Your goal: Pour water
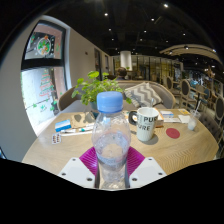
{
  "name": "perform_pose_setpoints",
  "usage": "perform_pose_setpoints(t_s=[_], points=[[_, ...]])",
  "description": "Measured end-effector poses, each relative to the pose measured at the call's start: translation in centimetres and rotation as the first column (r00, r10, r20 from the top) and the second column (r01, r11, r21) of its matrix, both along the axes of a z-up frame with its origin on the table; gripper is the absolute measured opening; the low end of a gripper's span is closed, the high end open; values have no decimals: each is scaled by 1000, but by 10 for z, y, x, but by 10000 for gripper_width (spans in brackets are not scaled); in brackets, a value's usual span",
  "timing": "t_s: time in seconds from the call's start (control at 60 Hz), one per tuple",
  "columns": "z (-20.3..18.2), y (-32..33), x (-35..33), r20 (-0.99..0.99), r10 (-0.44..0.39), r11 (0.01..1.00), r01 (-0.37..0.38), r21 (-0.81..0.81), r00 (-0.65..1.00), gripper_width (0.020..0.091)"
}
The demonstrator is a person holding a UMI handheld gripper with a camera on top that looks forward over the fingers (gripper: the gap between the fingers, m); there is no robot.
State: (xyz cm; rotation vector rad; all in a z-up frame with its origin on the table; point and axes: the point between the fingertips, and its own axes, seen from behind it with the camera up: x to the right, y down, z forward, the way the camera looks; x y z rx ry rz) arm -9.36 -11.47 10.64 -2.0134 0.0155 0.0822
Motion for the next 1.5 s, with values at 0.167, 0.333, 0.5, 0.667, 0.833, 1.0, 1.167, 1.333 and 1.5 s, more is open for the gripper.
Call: perform_pose_setpoints(t_s=[0.167,0.333,0.5,0.667,0.833,1.0,1.167,1.333,1.5], points=[[69,40,-21,-190,21,999,-11,52,981,333],[136,98,-34,-582,46,996,4,85,812,331],[148,153,-20,-932,-21,999,45,-5,362,329],[130,186,3,-988,-137,989,45,-141,-74,330],[105,209,4,-919,-215,974,-11,-225,-331,330],[92,215,9,-890,-242,967,-26,-252,-386,329],[100,211,10,-932,-248,969,-51,-243,-264,328],[140,208,32,-990,-110,992,-47,-114,89,326],[205,214,101,-815,92,994,-1,112,573,331]])
